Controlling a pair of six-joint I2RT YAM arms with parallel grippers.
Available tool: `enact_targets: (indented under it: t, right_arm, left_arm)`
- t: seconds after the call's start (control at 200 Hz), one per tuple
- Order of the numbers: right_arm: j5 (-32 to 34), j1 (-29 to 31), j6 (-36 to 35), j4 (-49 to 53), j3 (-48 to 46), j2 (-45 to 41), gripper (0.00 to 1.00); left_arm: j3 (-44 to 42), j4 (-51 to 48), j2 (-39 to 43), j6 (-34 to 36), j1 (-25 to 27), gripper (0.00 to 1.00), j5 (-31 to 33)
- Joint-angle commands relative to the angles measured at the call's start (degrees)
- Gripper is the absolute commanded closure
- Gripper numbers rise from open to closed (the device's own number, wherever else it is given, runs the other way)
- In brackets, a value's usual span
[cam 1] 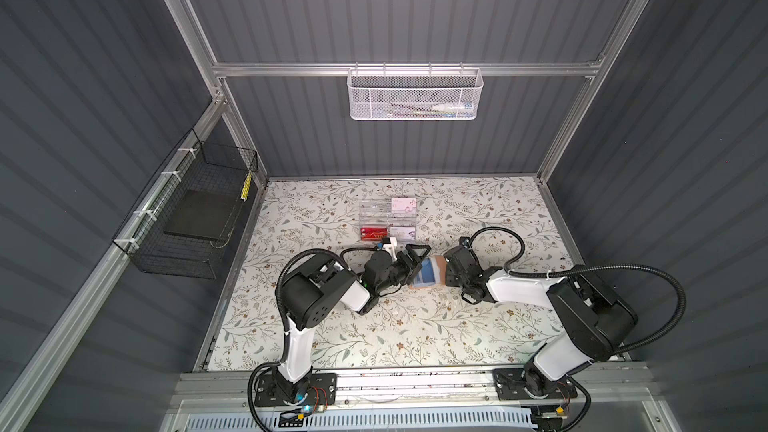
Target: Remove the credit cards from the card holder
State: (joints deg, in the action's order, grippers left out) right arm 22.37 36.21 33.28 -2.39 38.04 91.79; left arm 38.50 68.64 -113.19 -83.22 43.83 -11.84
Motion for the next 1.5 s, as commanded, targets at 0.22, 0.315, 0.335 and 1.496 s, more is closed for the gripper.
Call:
enact_targets:
  t: [0.22,0.315,0.335,1.496]
  right_arm:
    - [3.1,2.4,-2.2,7.0,6.5,2.6,0.62]
    - [3.2,3.0,-2.2,7.1,7.8,3.9,0.64]
    - [3.2,3.2,-2.1,7.1,8.0,4.2,0.64]
    - [-30.9,-2.3,1.1,-22.8,-6.6,1.2,0.76]
  left_arm:
    - [-2.3,-6.2,-3.3,0.1,0.3,0.00,-0.1]
    - [-2.9,-5.0,-3.6,-0.5,0.4,0.00,-0.2]
    - [-3.0,-4.8,-3.6,-0.6,0.4,0.00,-0.2]
    - [-5.7,-0.1,-5.2,-1.5,0.3,0.00,-0.4]
